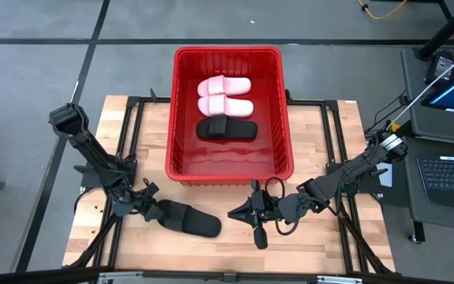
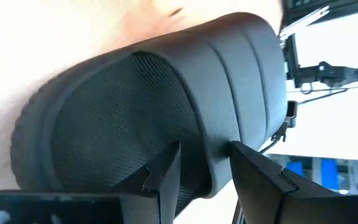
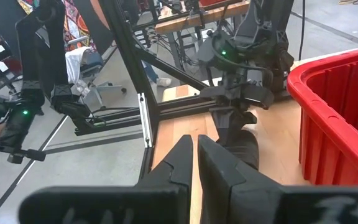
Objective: Pick and place slides into bin
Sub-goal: Put the black slide into the bin
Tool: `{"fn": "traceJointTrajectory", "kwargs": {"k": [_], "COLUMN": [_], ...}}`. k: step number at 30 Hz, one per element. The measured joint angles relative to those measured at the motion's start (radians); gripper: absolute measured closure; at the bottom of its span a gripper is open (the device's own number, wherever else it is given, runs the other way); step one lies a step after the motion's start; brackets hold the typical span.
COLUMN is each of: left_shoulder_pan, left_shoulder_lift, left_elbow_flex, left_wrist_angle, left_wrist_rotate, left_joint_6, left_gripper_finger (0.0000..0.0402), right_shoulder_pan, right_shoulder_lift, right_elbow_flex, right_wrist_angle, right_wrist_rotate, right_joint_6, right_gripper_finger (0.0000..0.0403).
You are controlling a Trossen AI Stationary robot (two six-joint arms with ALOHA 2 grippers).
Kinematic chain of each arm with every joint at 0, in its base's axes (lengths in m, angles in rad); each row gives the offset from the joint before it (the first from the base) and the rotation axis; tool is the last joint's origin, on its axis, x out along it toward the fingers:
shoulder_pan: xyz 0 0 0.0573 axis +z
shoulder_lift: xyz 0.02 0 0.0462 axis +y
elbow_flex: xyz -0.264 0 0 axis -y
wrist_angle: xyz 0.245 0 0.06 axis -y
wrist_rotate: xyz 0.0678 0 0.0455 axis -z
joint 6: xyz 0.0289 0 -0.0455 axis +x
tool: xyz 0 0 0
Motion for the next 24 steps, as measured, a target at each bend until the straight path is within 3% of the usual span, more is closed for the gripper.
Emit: {"fn": "traceJointTrajectory", "kwargs": {"k": [9, 24], "left_shoulder_pan": [0.000, 0.003], "left_shoulder_lift": [0.001, 0.001], "left_elbow_flex": [-0.018, -0.017], "left_wrist_angle": [0.113, 0.098], "left_wrist_rotate": [0.036, 0.012], "left_joint_6": [0.054, 0.101], "left_gripper_finger": [0.0270, 0.0278], "right_shoulder_pan": [0.000, -0.002], "right_shoulder_lift": [0.000, 0.000], "right_elbow_flex": [0.000, 0.000], "right_wrist_angle": [0.002, 0.005], "right_wrist_rotate": [0.000, 0.000], "right_joint_6": [-0.004, -0.006], "right_gripper_finger": [0.0375, 0.0375]}}
